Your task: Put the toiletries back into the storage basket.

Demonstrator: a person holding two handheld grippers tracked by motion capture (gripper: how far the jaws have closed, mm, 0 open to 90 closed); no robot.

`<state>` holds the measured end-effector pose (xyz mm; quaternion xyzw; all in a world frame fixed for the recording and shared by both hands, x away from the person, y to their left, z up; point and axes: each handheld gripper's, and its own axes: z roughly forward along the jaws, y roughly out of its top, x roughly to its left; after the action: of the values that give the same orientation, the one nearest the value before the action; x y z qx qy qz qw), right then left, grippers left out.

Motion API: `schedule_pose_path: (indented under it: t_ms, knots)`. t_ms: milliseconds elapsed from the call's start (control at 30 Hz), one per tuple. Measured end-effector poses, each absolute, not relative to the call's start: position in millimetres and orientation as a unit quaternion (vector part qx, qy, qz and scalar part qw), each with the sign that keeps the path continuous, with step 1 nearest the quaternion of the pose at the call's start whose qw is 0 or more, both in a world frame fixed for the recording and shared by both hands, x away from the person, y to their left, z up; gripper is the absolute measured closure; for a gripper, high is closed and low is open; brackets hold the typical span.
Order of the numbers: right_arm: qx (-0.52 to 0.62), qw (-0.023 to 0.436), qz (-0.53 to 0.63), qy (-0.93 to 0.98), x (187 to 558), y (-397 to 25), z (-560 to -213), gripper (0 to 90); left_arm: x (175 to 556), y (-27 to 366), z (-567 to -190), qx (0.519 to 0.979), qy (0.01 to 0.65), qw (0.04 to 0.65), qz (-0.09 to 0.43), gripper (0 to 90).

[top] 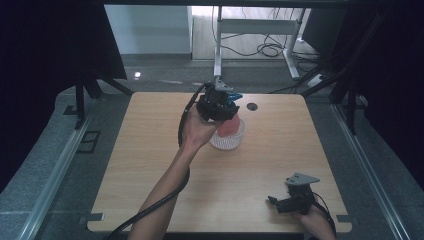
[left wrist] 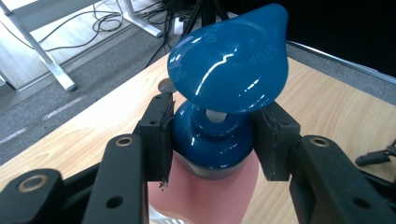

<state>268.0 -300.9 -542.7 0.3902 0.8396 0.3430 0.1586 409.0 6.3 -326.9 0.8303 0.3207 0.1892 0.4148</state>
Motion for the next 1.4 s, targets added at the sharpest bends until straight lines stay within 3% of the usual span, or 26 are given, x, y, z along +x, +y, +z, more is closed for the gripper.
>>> schedule_pose_path:
  t_ms: [633,1400]
  knots:
    - [0.387,0.158,0.344,0.841,268,-301,-543,0.0,439,-9,-351,0.823,0.350,0.401,0.198,53.0]
    - [0.386,0.157,0.344,0.842,268,-301,-543,0.0,450,-10,-398,0.821,0.371,0.390,0.191,53.0]
